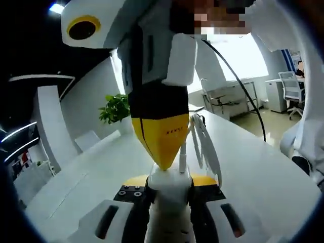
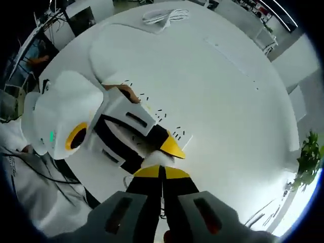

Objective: Straighten the power strip on the desk, plug the charger into it

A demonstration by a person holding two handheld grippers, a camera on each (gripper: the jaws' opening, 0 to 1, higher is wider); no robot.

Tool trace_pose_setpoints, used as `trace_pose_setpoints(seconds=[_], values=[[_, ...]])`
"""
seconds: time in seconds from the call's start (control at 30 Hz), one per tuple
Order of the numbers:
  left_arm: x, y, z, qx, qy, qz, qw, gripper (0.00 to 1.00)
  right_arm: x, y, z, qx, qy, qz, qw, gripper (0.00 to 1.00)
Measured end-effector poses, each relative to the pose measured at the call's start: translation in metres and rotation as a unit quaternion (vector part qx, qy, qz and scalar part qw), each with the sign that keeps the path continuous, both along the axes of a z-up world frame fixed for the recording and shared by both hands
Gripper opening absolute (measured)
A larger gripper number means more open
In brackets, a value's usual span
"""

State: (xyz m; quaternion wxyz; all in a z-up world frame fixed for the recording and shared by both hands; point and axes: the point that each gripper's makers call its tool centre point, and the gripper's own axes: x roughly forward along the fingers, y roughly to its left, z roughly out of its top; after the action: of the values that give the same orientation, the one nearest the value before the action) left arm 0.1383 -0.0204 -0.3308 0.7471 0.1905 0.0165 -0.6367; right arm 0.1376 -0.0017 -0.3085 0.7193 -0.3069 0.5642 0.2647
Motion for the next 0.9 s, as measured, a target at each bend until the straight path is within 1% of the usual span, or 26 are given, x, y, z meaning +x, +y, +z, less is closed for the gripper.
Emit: trace_pose_setpoints(seconds=[0.07, 0.2, 0.27, 0.37, 0.4, 0.47, 0.57, 0.7, 0.9], values=[[0.002, -0.003, 0.000, -0.002, 0.003, 0.003, 1.0000, 0.31, 0.006, -0.004, -0.006, 0.004, 0.003, -0.007, 1.0000, 0.00], [0.004, -0.003, 0.000, -0.003, 0.007, 0.003, 1.0000, 0.31, 0.007, -0.003, -0.007, 0.012, 0.006, -0.014, 0.9998, 0.00], [0.004, -0.003, 0.000, -0.004, 0.009, 0.004, 0.9999, 0.31, 0.008, 0.000, -0.006, 0.004, 0.007, -0.008, 0.9999, 0.00], [0.006, -0.003, -0.002, -0.001, 0.019, 0.007, 0.9998, 0.31, 0.005, 0.006, -0.004, -0.012, 0.001, 0.004, 0.9999, 0.00], [0.006, -0.001, -0.002, -0.003, 0.028, 0.010, 0.9995, 0.31, 0.007, 0.007, -0.004, -0.016, -0.001, 0.005, 0.9999, 0.00], [0.006, 0.001, -0.003, -0.003, 0.029, 0.012, 0.9995, 0.31, 0.009, 0.008, -0.004, -0.013, 0.000, -0.004, 0.9999, 0.00], [0.005, 0.002, -0.003, -0.003, 0.029, 0.012, 0.9995, 0.31, 0.005, 0.011, -0.001, -0.011, 0.001, -0.004, 0.9999, 0.00], [0.004, 0.005, -0.002, -0.004, 0.029, 0.012, 0.9995, 0.31, 0.005, 0.013, 0.000, -0.017, -0.001, 0.001, 0.9999, 0.00], [0.002, 0.007, -0.002, -0.004, 0.023, 0.010, 0.9997, 0.31, 0.003, 0.016, 0.002, -0.013, -0.009, 0.012, 0.9998, 0.01]])
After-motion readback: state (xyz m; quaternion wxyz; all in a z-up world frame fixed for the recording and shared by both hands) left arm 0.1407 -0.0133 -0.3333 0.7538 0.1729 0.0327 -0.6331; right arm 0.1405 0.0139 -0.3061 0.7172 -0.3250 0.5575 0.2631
